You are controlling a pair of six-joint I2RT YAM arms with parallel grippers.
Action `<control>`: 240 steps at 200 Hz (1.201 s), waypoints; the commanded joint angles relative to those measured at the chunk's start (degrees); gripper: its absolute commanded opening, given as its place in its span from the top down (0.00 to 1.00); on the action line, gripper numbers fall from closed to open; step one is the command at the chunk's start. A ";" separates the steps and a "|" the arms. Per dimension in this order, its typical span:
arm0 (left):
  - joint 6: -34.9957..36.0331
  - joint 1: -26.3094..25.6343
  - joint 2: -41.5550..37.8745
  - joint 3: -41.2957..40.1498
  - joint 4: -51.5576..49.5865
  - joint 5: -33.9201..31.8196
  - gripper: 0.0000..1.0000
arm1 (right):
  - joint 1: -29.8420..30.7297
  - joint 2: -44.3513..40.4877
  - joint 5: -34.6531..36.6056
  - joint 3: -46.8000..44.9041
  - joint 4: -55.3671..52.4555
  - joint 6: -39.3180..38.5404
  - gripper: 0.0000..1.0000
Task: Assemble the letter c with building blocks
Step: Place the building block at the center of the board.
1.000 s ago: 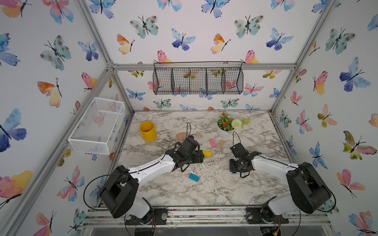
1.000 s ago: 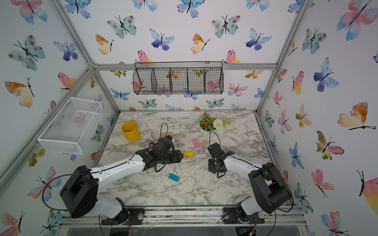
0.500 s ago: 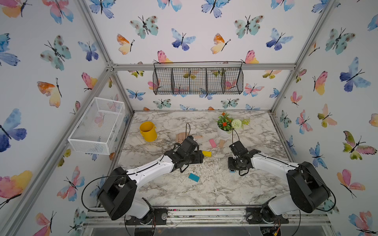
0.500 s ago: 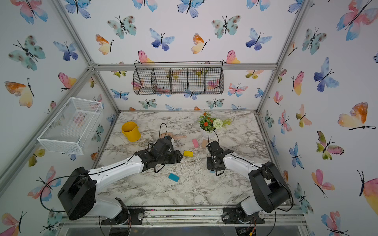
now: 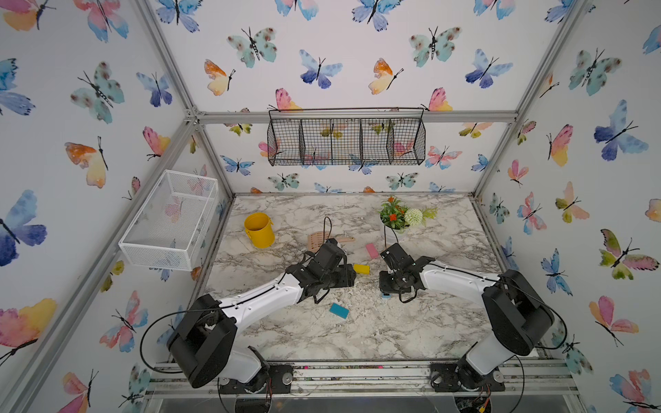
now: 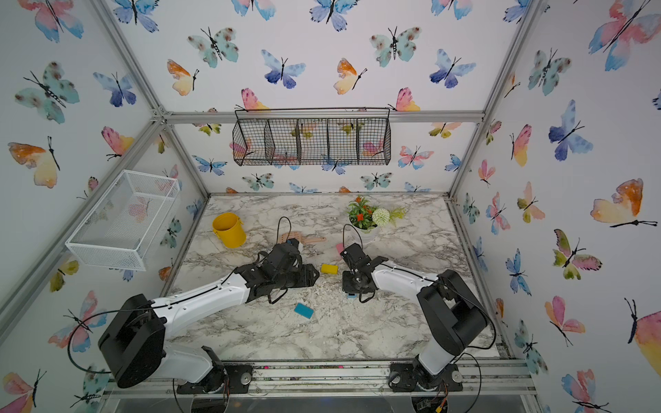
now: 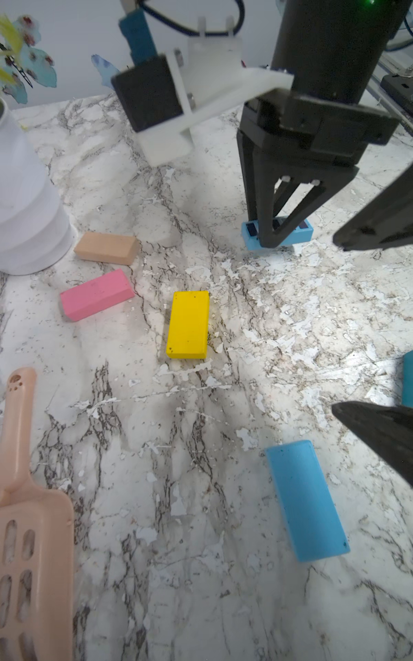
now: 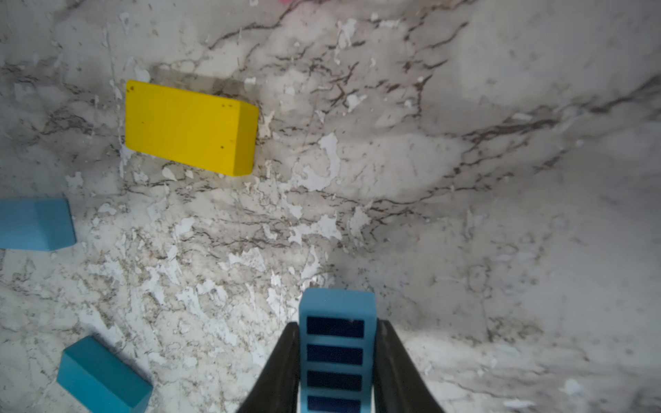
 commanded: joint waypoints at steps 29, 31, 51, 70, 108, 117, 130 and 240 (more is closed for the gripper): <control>-0.59 -0.37 -2.44 -1.04 0.27 0.98 0.32 | 3.01 3.25 -1.77 1.66 2.97 3.99 0.74; -0.59 -0.33 -2.40 -1.06 0.25 1.01 0.32 | 3.03 3.32 -1.78 1.64 2.97 3.97 0.74; -0.59 -0.32 -2.57 -1.66 0.30 1.05 0.32 | 3.50 4.17 -1.45 2.13 3.06 4.52 0.73; -0.72 -0.31 -2.84 -2.21 0.56 1.18 0.32 | 3.59 4.09 -1.35 2.24 3.32 5.04 0.72; -0.86 -0.32 -3.32 -2.41 0.73 1.35 0.32 | 3.68 4.35 -1.44 2.65 3.15 5.17 0.65; -0.77 -0.36 -3.44 -2.46 0.73 1.29 0.32 | 3.68 4.21 -1.35 2.68 3.07 5.23 0.63; -0.79 -0.34 -3.54 -2.47 0.73 1.26 0.32 | 3.72 3.92 -1.24 2.81 2.99 5.15 0.62; -1.25 -0.30 -7.30 -4.60 -1.50 0.45 0.31 | 3.59 -1.80 1.47 7.54 -2.93 -6.08 0.59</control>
